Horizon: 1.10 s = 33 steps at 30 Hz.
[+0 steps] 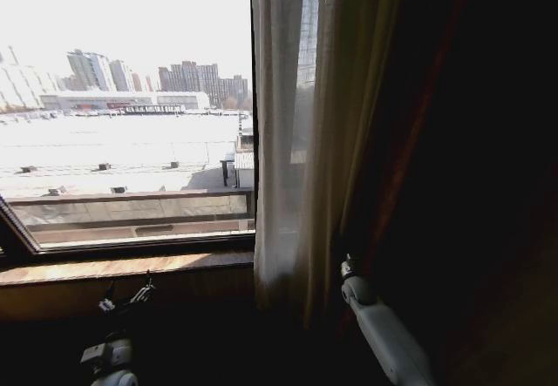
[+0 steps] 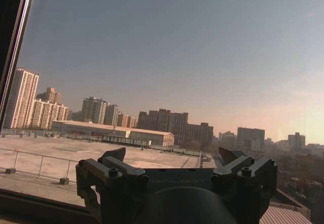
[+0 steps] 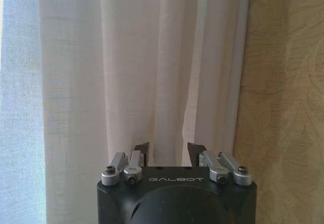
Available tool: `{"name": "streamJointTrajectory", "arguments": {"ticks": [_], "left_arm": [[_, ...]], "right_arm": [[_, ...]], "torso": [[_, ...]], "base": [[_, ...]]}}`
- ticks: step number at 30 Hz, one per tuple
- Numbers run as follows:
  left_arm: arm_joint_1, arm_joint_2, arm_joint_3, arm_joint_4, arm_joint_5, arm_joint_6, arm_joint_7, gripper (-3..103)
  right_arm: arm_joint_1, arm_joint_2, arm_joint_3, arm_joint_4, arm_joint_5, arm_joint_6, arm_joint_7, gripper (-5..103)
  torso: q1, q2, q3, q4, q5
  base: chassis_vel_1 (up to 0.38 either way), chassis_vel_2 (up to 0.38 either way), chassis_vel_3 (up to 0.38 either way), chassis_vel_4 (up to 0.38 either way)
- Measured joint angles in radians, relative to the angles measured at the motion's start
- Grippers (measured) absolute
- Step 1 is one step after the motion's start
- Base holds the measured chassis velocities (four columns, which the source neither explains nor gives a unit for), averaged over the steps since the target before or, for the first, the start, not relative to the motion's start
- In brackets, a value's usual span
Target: Open the curtains by pulling them apart, changing their state from closed to fully open.
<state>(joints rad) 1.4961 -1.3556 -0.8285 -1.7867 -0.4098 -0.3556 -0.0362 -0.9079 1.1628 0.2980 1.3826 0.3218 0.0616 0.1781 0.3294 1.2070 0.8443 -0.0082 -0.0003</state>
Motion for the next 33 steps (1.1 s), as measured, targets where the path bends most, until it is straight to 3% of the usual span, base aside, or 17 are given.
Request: {"name": "streamJointTrajectory", "arguments": {"ticks": [1, 3, 7, 12, 14, 16, 33], "left_arm": [[0.000, 0.000, 0.000, 0.000, 0.000, 0.000, 0.000, 100], [0.000, 0.000, 0.000, 0.000, 0.000, 0.000, 0.000, 100], [0.000, 0.000, 0.000, 0.000, 0.000, 0.000, 0.000, 100], [0.000, 0.000, 0.000, 0.000, 0.000, 0.000, 0.000, 100], [0.000, 0.000, 0.000, 0.000, 0.000, 0.000, 0.000, 100], [0.000, 0.000, 0.000, 0.000, 0.000, 0.000, 0.000, 100], [0.000, 0.000, 0.000, 0.000, 0.000, 0.000, 0.000, 100]], "right_arm": [[-0.018, -0.005, 0.009, 0.019, 0.004, 0.000, -0.012, 51], [-0.037, -0.011, 0.019, 0.038, 0.009, 0.002, -0.027, 51], [-0.084, -0.020, 0.047, 0.079, -0.017, 0.025, -0.086, 73], [-0.101, -0.018, 0.048, 0.097, -0.030, 0.042, -0.098, 83], [-0.105, -0.015, 0.047, 0.101, -0.037, 0.048, -0.103, 94], [-0.106, -0.014, 0.047, 0.102, -0.038, 0.049, -0.105, 97], [-0.104, -0.019, 0.042, 0.098, -0.031, 0.088, -0.129, 100]], "torso": [[0.000, 0.000, 0.000, -0.0001, 0.0001], [0.000, 0.000, 0.000, -0.0001, 0.0001], [0.000, 0.000, 0.000, 0.0000, -0.0001], [0.000, 0.000, 0.000, 0.0000, 0.0001], [0.000, 0.000, 0.000, 0.0000, 0.0002], [0.000, 0.000, 0.000, 0.0001, 0.0002], [0.000, 0.000, 0.000, 0.0001, 0.0001]], "base": [[0.000, 0.000, 0.000, 0.000], [0.000, 0.000, 0.000, 0.000], [0.000, 0.000, 0.000, 0.000], [0.000, 0.000, 0.000, 0.000], [0.000, 0.000, 0.000, 0.000], [0.029, 0.027, -0.020, -0.013], [0.196, 0.189, -0.186, -0.195]]}}
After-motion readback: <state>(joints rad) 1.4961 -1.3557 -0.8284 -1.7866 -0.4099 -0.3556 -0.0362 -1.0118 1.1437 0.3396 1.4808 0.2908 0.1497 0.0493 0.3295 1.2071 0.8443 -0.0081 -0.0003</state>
